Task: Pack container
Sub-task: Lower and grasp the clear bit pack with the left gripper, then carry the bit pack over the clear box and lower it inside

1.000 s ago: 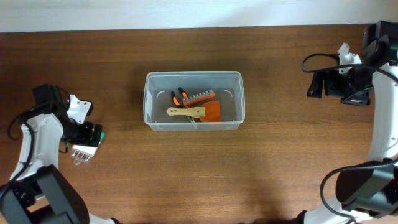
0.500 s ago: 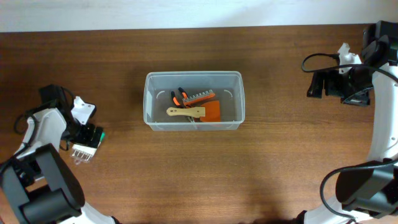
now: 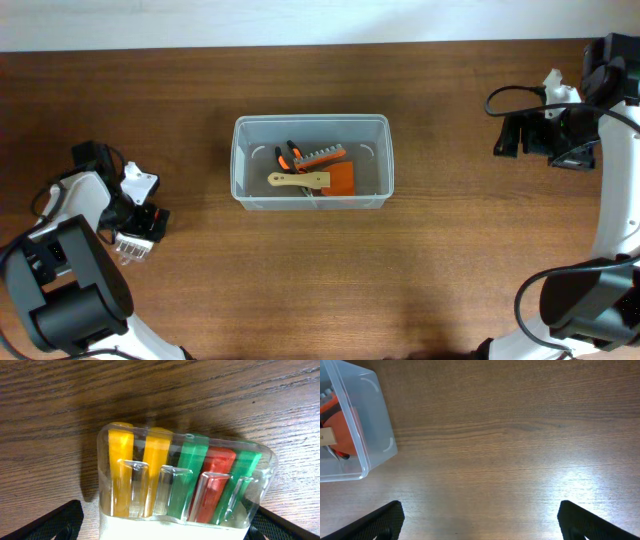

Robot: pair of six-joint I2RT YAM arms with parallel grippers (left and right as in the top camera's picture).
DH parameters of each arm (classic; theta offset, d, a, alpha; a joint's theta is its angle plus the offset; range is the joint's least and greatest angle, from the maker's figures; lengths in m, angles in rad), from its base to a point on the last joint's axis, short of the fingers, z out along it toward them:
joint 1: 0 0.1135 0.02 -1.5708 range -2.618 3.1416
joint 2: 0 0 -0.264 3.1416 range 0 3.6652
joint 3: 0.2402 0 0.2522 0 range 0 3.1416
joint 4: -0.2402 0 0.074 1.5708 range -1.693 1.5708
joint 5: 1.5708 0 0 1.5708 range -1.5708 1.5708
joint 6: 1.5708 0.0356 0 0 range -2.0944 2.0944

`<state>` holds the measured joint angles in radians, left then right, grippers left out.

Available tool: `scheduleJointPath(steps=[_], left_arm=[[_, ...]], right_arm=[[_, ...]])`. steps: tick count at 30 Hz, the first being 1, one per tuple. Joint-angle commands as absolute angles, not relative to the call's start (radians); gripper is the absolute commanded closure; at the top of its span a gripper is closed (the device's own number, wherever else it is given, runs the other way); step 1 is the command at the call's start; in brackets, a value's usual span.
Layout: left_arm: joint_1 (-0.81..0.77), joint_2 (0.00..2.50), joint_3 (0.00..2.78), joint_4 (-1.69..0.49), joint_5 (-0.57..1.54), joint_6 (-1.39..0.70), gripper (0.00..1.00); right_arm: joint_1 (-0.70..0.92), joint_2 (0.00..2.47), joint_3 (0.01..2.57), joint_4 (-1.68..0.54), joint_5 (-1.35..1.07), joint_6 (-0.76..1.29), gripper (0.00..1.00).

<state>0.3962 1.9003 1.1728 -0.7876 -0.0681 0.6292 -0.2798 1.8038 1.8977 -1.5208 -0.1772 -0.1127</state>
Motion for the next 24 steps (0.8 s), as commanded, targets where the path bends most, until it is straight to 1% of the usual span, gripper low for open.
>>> scheduleJointPath(steps=[1, 5, 8, 11, 12, 16, 24], left_arm=[[0.404, 1.919, 1.187, -0.786, -0.076, 0.644, 0.01], [0.404, 1.919, 1.187, -0.793, -0.075, 0.644, 0.00], [0.404, 1.919, 1.187, -0.793, -0.075, 0.644, 0.08], [0.404, 1.919, 1.187, -0.793, -0.075, 0.644, 0.11], [0.404, 1.919, 1.187, -0.793, -0.075, 0.644, 0.16], [0.404, 1.919, 1.187, -0.793, -0.074, 0.644, 0.28], [0.404, 1.919, 1.187, -0.793, -0.072, 0.644, 0.42]], right_arm=[[-0.273, 1.798, 1.896, -1.522, -0.178, -0.119, 0.01], [-0.273, 1.798, 1.896, -1.525, -0.179, -0.119, 0.01], [-0.273, 1.798, 1.896, -1.525, -0.179, -0.119, 0.02], [-0.273, 1.798, 1.896, -1.525, -0.179, -0.119, 0.01], [-0.273, 1.798, 1.896, -1.525, -0.179, -0.119, 0.01], [-0.273, 1.798, 1.896, -1.525, -0.179, -0.119, 0.02], [-0.273, 1.798, 1.896, -1.525, -0.179, -0.119, 0.02]])
